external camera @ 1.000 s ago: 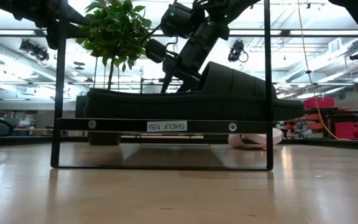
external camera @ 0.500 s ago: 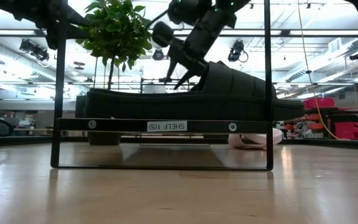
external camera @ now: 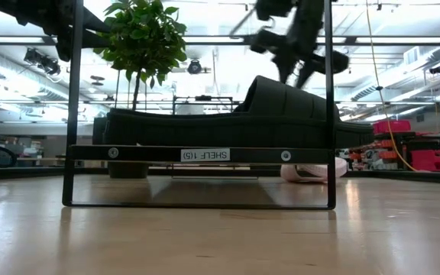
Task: Pick and place slides into the shelf
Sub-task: Put the pink slipper on the shelf
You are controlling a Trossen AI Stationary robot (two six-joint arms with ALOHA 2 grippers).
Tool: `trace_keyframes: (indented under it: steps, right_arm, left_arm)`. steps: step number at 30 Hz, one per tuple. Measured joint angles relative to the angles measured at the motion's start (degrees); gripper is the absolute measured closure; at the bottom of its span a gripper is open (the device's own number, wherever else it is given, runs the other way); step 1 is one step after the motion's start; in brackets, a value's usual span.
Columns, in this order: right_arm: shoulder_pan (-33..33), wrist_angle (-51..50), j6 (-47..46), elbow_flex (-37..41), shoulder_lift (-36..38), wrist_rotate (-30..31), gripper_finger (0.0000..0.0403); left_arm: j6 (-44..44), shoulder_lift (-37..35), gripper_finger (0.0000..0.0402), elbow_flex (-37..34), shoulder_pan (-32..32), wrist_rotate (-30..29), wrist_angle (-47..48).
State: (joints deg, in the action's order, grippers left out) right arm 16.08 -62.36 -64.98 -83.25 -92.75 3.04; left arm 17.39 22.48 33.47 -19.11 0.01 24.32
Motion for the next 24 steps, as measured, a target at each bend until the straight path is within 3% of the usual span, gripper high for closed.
trace_keyframes:
  steps: [5, 14, 19, 24]
  right_arm:
    - [-1.3, 4.8, -6.9, 13.2, 8.5, -1.4, 0.0286]
    - [-5.8, 26.1, -29.3, 36.8, 24.4, 6.0, 0.0279]
    - [-9.8, 31.7, -38.1, 45.7, 29.0, 9.5, 0.0246]
    - [-13.2, 32.3, -40.6, 49.0, 30.3, 13.5, 0.0191]
  left_arm:
    - [0.0, 0.0, 0.0229, 0.0, 0.0, 0.0, 0.1]
    - [1.7, 0.0, 0.0228, 0.0, 0.0, 0.0, 0.0]
    - [3.2, 0.0, 0.0229, 0.0, 0.0, 0.0, -0.1]
    - [4.4, 0.0, 0.0229, 0.0, 0.0, 0.0, -0.1]
